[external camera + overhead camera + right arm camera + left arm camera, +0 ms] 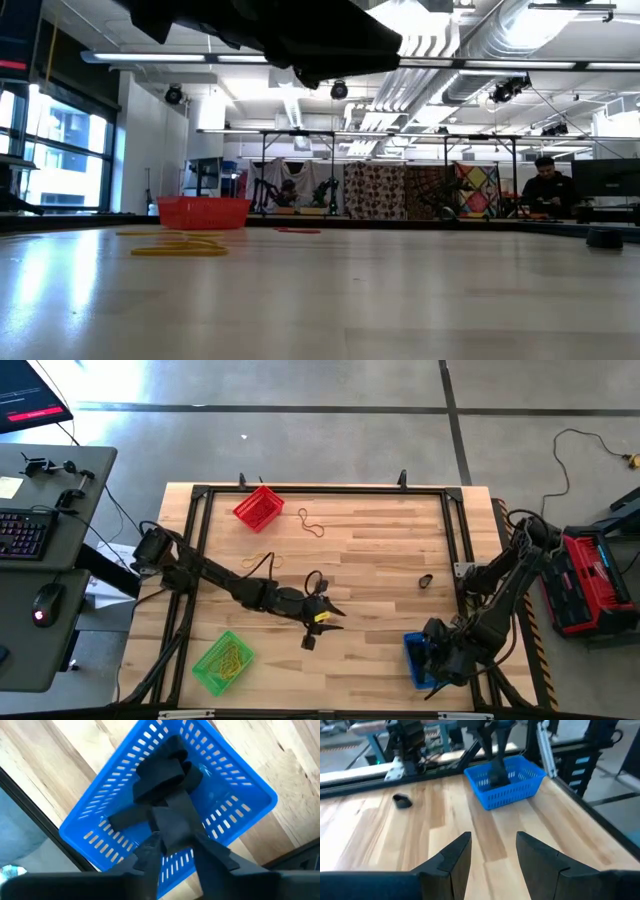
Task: Sort rubber bands into baskets
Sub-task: Put the black rubber band into the blue basket, then put the yellow rubber band into the green basket
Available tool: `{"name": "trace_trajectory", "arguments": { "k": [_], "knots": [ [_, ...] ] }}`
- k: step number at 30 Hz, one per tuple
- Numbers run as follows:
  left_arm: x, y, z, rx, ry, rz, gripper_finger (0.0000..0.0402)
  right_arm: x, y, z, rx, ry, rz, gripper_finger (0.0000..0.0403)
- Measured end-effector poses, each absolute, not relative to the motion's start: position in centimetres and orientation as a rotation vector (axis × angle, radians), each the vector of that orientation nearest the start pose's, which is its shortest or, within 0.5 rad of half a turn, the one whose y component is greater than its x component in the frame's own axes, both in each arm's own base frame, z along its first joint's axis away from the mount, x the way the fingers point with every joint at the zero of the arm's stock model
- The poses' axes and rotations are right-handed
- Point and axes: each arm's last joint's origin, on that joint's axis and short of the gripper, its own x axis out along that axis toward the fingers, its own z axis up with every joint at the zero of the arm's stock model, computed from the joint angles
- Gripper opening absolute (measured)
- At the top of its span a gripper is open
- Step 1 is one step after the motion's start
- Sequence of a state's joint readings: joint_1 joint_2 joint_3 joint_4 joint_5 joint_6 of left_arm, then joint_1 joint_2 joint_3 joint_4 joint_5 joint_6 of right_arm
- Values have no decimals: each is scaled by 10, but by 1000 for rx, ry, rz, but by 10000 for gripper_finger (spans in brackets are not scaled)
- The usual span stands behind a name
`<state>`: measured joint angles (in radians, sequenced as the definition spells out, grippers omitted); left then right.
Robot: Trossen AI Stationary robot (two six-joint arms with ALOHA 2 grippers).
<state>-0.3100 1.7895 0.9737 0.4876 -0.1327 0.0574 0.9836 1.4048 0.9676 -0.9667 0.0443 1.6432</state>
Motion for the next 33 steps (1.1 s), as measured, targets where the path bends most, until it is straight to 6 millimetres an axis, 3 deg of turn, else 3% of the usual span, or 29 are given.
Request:
{"name": "trace_trajectory", "arguments": {
  "k": [7, 15, 25, 33],
  "knots": [
    [350, -106, 210, 147, 381, -98, 146, 133, 199, 219, 633, 1449, -391, 159],
    [324, -92, 235, 143, 492, -9, 146, 135, 202, 231, 642, 1435, -367, 166],
    [281, -57, 250, 106, 756, 198, 145, 148, 206, 265, 498, 1193, -248, 117],
    [268, -28, 241, 81, 944, 247, 104, 171, 186, 260, 389, 1151, -261, 32]
  ]
}}
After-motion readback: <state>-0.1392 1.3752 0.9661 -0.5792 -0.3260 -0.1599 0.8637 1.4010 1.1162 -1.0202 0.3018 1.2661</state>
